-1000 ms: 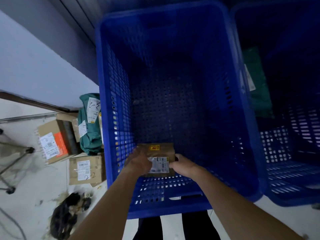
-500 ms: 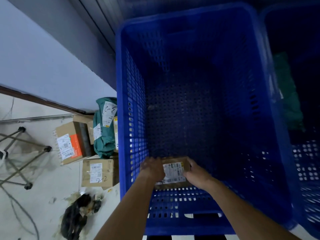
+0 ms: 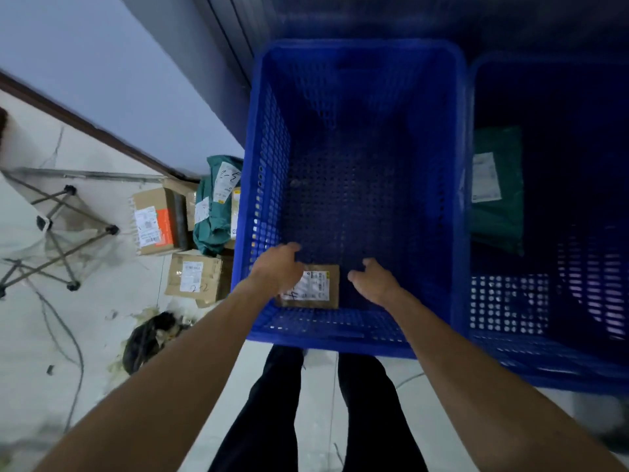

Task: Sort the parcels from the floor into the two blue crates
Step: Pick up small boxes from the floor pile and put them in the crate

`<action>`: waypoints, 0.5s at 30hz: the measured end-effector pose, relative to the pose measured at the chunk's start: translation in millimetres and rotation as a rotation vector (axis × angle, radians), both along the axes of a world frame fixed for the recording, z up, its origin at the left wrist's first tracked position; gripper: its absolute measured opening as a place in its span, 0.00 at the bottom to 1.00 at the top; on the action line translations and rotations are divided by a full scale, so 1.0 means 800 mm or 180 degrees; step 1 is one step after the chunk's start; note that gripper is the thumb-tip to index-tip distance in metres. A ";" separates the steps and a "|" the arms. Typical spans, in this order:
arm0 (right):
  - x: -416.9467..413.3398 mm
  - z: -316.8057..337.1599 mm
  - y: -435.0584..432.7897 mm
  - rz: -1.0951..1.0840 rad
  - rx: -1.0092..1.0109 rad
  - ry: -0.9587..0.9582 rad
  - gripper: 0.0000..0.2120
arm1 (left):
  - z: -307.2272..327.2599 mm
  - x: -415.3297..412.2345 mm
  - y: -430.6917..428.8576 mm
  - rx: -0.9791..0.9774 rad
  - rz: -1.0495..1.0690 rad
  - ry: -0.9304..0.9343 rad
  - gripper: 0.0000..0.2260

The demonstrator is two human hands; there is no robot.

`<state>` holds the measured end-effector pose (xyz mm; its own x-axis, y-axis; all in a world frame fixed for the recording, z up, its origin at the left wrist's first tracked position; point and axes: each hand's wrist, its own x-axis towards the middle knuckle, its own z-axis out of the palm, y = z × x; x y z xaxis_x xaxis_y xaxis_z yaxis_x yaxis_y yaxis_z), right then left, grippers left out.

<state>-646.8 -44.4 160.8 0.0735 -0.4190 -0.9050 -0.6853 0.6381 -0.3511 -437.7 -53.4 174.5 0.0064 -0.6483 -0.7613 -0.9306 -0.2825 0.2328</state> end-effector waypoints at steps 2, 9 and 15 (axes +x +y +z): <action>0.001 0.028 -0.013 0.0181 -0.0177 -0.0054 0.29 | 0.028 -0.005 0.009 -0.0161 0.0399 0.0136 0.22; 0.063 0.130 -0.062 0.0696 -0.0976 -0.0154 0.27 | 0.135 0.010 0.041 -0.1221 0.1560 0.0668 0.15; 0.192 0.207 -0.050 0.0656 -0.1771 -0.0429 0.18 | 0.190 0.130 0.065 -0.1879 0.2264 0.0364 0.12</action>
